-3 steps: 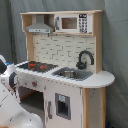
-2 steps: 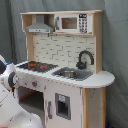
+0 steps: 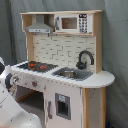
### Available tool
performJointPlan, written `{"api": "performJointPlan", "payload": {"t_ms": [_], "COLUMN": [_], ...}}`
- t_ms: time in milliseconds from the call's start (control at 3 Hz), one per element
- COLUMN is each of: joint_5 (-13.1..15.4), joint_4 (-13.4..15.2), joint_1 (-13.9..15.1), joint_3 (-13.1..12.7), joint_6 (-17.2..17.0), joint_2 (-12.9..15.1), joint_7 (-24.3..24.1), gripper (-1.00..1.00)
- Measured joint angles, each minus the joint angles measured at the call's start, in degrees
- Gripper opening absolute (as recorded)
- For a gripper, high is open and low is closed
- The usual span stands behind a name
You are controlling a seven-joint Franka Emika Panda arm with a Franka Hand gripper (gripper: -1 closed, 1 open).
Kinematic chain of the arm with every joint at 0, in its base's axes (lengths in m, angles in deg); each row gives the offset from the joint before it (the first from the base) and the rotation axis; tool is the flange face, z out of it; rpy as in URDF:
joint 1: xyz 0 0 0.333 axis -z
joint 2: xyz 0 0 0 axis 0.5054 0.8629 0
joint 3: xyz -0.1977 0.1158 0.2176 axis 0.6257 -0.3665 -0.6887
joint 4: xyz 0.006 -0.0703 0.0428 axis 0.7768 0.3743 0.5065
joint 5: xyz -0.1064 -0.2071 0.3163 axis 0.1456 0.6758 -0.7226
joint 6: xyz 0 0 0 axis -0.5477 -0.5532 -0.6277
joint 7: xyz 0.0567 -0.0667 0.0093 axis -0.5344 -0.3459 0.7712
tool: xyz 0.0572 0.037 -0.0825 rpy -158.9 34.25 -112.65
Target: Play with the kitchen
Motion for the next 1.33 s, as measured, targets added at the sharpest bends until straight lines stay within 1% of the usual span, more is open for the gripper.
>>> {"api": "performJointPlan", "payload": {"t_ms": [333, 667, 1000, 1333], "joint_5": [0.00, 0.00, 0.02, 0.76], "joint_4": [1.55, 1.55, 1.55, 1.54], "joint_1": [-2.33, -2.33, -2.34, -5.81], "joint_3": [3.29, 3.30, 4.04, 8.89], "joint_6": [-0.78, -0.78, -0.78, -0.94], "joint_2": [0.00, 0.00, -0.02, -0.20], "joint_7": [-2.74, -2.76, -2.84, -2.93], "gripper": [-1.00, 1.00, 1.00, 1.00]}}
